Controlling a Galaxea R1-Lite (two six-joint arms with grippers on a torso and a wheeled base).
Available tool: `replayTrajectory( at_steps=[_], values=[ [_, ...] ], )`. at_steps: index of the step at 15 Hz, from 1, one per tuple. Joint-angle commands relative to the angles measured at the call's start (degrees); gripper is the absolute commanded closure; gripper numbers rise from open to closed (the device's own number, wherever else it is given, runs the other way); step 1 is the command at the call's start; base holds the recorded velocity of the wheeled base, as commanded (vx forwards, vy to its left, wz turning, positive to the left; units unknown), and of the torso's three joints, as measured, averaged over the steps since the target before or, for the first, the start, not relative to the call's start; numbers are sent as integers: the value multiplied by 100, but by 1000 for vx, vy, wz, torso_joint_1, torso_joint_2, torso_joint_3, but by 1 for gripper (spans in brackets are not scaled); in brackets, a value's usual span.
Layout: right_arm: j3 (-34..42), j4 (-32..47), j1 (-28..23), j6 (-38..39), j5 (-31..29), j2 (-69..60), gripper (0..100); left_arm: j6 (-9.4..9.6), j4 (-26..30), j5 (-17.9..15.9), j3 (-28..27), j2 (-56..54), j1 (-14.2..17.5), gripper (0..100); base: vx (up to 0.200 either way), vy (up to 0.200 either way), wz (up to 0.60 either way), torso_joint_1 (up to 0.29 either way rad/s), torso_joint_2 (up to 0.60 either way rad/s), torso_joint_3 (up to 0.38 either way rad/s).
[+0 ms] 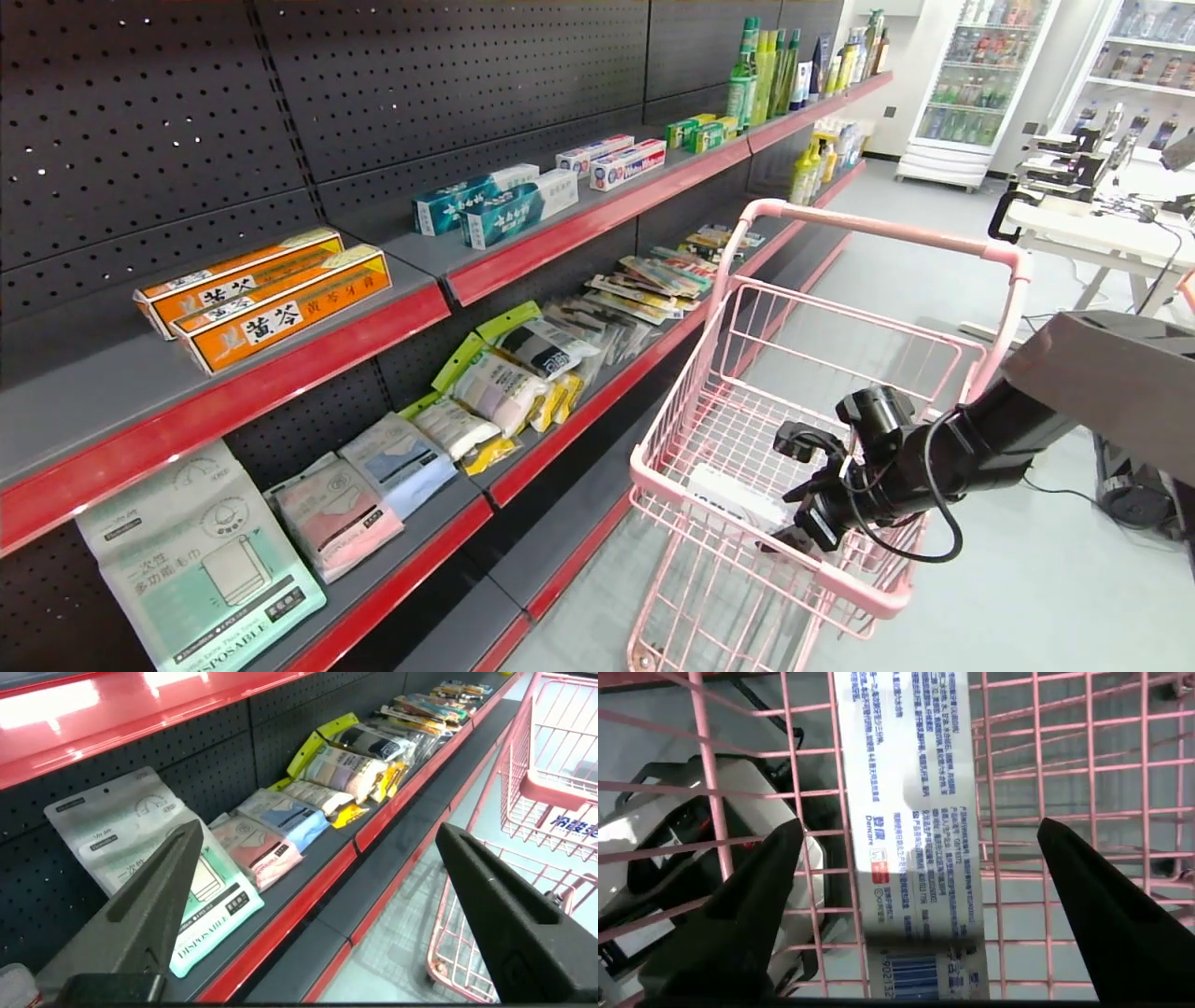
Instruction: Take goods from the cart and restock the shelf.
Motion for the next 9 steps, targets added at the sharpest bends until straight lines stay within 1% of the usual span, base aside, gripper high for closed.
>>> replayTrajectory(
  at_steps=[1, 7, 9],
  values=[
    [-77, 0, 9, -9, 43, 229, 0, 0, -1, 0, 0, 7, 4, 0, 0, 0, 0, 0, 0, 0],
    [-420, 18, -35, 122, 34, 281, 0, 0, -1, 0, 0, 7, 4, 0, 0, 0, 0, 0, 0, 0],
    [-429, 27, -26, 149, -1, 290, 0, 0, -1, 0, 0, 7, 4, 0, 0, 0, 0, 0, 0, 0]
  ],
)
